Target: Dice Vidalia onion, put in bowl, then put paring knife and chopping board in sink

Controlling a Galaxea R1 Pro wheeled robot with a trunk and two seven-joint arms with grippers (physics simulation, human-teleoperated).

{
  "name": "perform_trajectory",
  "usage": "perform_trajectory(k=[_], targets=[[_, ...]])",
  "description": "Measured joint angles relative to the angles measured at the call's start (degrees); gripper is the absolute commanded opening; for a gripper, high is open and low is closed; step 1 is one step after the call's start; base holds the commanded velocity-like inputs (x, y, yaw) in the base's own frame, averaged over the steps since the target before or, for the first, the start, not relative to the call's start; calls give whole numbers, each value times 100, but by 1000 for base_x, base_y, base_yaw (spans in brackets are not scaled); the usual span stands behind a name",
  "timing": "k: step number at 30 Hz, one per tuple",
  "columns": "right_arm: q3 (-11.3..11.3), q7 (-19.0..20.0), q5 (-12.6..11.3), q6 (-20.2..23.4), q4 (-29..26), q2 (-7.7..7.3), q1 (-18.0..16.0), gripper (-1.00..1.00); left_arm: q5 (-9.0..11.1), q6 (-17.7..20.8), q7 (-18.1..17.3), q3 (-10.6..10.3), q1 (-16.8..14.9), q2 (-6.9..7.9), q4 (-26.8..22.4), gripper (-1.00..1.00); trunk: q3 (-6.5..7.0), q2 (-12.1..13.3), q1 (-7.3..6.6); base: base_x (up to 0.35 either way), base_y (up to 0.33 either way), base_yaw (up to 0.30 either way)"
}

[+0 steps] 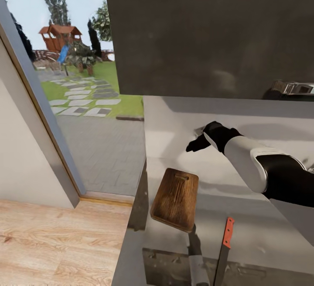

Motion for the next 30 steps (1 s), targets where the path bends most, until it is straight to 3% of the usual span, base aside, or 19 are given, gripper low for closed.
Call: perform_trajectory(k=[20,30], targets=[[0,0,0,-3,0,20,17,100,0,0,0,0,0,0,0,100,-181,0,0,0,0,0],[0,-3,6,-196,-2,21,17,100,0,0,0,0,0,0,0,100,-202,-1,0,0,0,0]])
